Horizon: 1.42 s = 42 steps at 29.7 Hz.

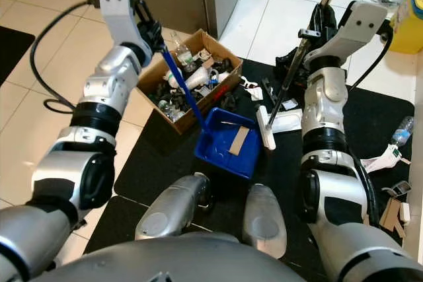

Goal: Sweep floor

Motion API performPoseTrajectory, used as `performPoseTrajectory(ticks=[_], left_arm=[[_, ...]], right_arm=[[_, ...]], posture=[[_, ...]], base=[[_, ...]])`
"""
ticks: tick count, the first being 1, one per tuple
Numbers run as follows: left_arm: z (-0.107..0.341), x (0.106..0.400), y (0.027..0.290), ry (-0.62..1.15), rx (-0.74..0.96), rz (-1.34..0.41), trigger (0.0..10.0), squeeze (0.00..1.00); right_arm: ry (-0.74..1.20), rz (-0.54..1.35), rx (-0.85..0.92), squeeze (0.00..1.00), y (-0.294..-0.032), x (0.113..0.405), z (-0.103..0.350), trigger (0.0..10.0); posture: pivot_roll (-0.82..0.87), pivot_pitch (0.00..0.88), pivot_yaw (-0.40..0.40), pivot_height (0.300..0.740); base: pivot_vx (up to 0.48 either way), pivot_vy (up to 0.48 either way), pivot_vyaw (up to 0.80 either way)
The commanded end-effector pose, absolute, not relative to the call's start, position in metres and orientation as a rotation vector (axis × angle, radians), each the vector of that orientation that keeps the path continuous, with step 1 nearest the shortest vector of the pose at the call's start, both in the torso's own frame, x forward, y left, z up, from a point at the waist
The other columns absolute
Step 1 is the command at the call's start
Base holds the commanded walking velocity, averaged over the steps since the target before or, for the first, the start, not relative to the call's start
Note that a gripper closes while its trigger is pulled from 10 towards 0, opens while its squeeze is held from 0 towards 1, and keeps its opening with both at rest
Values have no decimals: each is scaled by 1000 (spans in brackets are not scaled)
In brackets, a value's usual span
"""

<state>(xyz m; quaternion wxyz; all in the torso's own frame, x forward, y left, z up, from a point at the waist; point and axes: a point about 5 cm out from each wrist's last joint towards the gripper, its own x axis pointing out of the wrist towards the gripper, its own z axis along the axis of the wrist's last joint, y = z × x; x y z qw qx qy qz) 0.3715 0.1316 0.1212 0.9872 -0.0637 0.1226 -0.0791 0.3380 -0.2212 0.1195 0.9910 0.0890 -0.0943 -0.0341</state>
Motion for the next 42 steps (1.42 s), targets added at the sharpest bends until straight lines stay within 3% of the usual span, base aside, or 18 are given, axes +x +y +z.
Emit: performPoseTrajectory(ticks=[1, 11, 22, 32, 42], left_arm=[[142, 379, 140, 158, -126, -140, 10000, 0], [201, 397, 172, -2, -121, -82, 10000, 0], [251, 398, 214, -168, -58, 78, 10000, 0], [248, 395, 212, -196, -30, 107, 10000, 0], [249, 394, 208, -214, -22, 129, 10000, 0]], right_arm=[[-192, -81, 166, 0, -224, 337, 118, 10000], [-194, -122, 124, 0, -230, 338, 120, 10000], [-255, -43, 152, 0, -213, 342, 131, 10000], [-289, -30, 160, 0, -209, 344, 139, 10000], [-278, -36, 159, 0, -212, 342, 136, 10000]], posture=[[55, 15, 65, 740], [64, 9, 65, 740], [75, 6, 66, 740], [77, 12, 61, 740], [73, 14, 62, 740]], base=[[0, 0, 0], [0, 0, 0], [0, 0, 0], [0, 0, 0], [456, 0, 0]])
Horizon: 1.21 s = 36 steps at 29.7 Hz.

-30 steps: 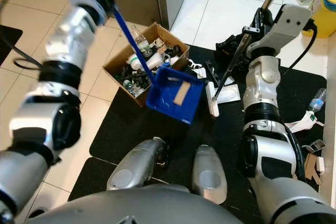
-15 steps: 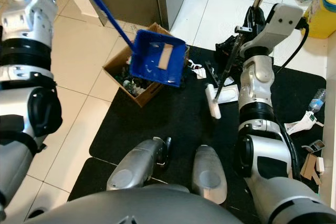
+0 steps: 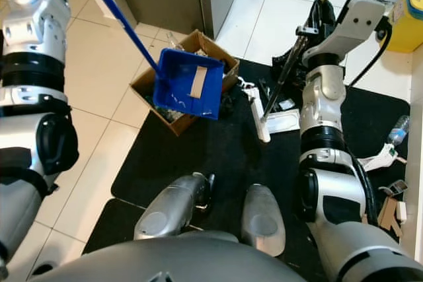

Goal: Sweep floor

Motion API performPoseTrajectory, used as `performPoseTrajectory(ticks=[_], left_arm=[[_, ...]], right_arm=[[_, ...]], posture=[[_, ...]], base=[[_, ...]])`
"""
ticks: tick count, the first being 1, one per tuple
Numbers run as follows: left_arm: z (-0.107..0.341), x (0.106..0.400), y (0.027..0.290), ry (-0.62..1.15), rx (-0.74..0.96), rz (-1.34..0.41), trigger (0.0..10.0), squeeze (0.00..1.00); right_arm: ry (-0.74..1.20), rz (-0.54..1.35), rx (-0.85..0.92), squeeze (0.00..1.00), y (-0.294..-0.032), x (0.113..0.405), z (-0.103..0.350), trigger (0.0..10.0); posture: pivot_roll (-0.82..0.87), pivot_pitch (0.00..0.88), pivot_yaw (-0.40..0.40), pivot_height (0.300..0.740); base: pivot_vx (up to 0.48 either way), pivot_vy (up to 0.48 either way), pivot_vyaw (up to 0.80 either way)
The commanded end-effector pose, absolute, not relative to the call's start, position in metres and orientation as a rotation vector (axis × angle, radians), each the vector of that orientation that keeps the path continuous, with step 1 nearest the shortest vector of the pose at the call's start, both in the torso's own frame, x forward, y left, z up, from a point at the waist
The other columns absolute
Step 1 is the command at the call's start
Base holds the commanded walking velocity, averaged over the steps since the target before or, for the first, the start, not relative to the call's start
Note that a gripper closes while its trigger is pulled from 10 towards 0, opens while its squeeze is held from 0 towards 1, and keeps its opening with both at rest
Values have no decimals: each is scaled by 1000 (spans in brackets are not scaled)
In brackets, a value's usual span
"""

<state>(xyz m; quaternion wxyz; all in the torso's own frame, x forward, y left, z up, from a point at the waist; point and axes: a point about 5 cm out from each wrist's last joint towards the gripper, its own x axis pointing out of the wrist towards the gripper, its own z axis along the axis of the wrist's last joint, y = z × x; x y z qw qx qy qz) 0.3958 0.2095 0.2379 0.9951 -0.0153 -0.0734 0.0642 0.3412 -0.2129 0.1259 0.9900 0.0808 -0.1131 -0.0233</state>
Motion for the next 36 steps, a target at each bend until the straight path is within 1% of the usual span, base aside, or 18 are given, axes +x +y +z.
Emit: performPoseTrajectory(ticks=[1, 26, 36], left_arm=[[250, 394, 207, -216, -20, 129, 10000, 0], [249, 393, 206, -213, -16, 129, 10000, 0], [249, 390, 203, -216, -17, 113, 10000, 0]], right_arm=[[-278, -36, 160, 0, -212, 342, 135, 10000], [-261, -43, 158, 0, -213, 341, 131, 10000], [-258, -44, 157, 0, -214, 340, 131, 10000]], posture=[[73, 14, 62, 740], [73, 18, 63, 740], [73, 20, 65, 740]], base=[[480, 0, 0], [461, 0, 0], [28, 0, 0]])
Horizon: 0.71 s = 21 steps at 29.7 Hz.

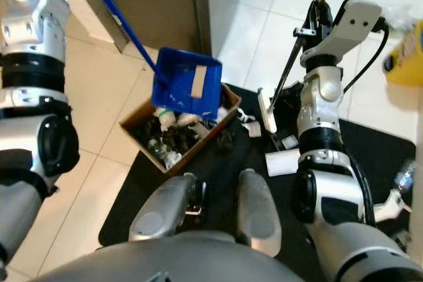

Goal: Sweep floor

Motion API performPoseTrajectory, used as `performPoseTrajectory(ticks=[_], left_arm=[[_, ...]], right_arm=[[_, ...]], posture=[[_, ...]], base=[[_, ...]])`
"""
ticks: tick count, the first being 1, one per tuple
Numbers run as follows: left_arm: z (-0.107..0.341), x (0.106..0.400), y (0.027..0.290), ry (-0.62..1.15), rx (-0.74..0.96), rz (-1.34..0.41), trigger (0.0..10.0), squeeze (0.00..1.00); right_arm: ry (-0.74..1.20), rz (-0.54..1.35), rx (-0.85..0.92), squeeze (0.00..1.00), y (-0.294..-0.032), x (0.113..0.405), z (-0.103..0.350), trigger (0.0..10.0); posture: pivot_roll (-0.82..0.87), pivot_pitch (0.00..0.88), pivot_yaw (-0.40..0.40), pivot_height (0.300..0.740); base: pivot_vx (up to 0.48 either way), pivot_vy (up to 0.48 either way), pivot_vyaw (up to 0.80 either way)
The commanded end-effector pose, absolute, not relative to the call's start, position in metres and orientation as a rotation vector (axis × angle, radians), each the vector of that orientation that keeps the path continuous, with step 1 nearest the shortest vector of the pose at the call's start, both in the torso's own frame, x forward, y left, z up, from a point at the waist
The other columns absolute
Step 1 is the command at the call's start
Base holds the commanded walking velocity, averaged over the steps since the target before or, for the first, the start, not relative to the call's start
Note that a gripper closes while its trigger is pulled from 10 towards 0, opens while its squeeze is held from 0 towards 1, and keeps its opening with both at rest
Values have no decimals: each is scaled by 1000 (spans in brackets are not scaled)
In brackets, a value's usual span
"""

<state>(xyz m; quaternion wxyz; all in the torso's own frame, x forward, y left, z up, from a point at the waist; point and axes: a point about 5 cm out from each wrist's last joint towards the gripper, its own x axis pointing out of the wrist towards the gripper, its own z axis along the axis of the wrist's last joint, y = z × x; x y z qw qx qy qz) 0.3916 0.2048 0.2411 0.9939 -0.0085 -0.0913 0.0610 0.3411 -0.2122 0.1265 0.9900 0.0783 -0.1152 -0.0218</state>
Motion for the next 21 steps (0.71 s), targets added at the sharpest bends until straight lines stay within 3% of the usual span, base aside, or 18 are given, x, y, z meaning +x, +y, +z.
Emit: performPoseTrajectory(ticks=[1, 14, 21], left_arm=[[249, 389, 203, -218, -17, 109, 10000, 0], [255, 383, 195, -273, 59, 32, 10000, 0], [268, 383, 193, -268, 223, -86, 10000, 0]], right_arm=[[-258, -44, 157, 0, -214, 340, 130, 10000], [-247, -40, 159, 0, -212, 341, 128, 10000], [-243, -47, 158, 0, -214, 339, 126, 10000]], posture=[[73, 21, 65, 740], [82, 21, 68, 740], [84, 20, 74, 740]], base=[[0, 0, 0], [0, 0, 0], [0, 0, 0]])
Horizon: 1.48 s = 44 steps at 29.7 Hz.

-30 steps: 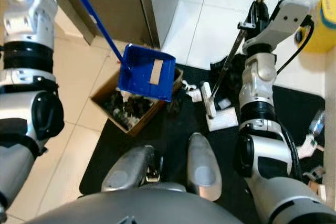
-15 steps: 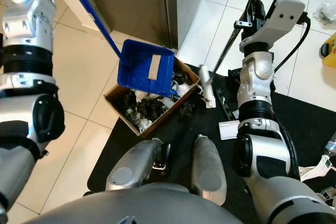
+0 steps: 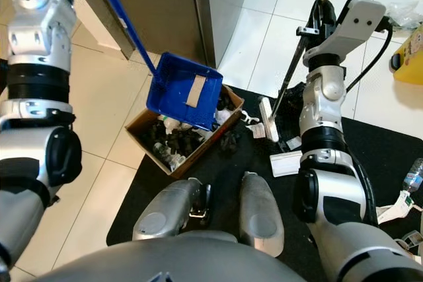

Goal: Sweep floor

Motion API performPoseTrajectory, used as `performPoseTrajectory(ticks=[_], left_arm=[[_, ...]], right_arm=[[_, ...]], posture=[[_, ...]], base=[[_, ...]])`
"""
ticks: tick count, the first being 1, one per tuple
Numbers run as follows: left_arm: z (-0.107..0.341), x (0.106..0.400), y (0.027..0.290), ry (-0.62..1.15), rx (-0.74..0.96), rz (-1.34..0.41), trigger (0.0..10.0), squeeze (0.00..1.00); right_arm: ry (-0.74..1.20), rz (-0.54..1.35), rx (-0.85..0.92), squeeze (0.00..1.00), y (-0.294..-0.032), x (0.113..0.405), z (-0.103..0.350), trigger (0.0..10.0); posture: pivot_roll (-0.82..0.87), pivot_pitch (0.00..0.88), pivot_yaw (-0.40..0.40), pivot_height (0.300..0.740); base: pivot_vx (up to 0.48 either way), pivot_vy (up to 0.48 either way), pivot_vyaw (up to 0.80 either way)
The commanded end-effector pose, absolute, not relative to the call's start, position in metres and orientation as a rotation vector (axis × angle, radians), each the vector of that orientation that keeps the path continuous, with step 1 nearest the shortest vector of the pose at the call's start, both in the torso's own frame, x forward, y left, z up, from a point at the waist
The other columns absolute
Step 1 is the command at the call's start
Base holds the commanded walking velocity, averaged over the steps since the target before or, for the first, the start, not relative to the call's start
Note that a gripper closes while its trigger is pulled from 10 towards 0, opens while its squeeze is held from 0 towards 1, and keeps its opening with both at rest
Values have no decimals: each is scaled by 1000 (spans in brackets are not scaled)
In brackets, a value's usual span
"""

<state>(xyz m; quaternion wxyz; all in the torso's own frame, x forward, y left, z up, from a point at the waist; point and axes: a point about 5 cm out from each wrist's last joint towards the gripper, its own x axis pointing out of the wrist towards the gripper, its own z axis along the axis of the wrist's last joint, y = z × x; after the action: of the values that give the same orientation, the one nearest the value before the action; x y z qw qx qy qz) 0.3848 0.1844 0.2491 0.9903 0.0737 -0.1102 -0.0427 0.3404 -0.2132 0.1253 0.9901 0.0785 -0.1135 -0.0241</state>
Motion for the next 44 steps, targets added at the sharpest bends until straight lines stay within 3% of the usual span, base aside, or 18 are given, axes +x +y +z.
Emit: performPoseTrajectory(ticks=[1, 19, 30, 34, 44], left_arm=[[268, 383, 193, -268, 223, -86, 10000, 0], [262, 379, 140, -350, 622, -381, 10000, 0], [244, 359, 84, -407, 634, -581, 10000, 0], [240, 349, 61, -401, 516, -646, 10000, 0], [235, 351, 70, -390, 576, -623, 10000, 0]], right_arm=[[-243, -47, 158, 0, -214, 339, 126, 10000], [-249, -60, 167, 0, -212, 338, 124, 10000], [-242, -76, 176, 0, -212, 336, 120, 10000], [-242, -75, 179, 0, -211, 338, 122, 10000], [-242, -84, 181, 0, -213, 336, 120, 10000]], posture=[[84, 20, 74, 740], [77, 19, 100, 740], [82, 25, 115, 740], [83, 22, 117, 740], [86, 20, 123, 740]], base=[[0, 0, 0], [0, 0, 0], [0, 0, 0], [0, 0, 0], [0, 0, 0]])
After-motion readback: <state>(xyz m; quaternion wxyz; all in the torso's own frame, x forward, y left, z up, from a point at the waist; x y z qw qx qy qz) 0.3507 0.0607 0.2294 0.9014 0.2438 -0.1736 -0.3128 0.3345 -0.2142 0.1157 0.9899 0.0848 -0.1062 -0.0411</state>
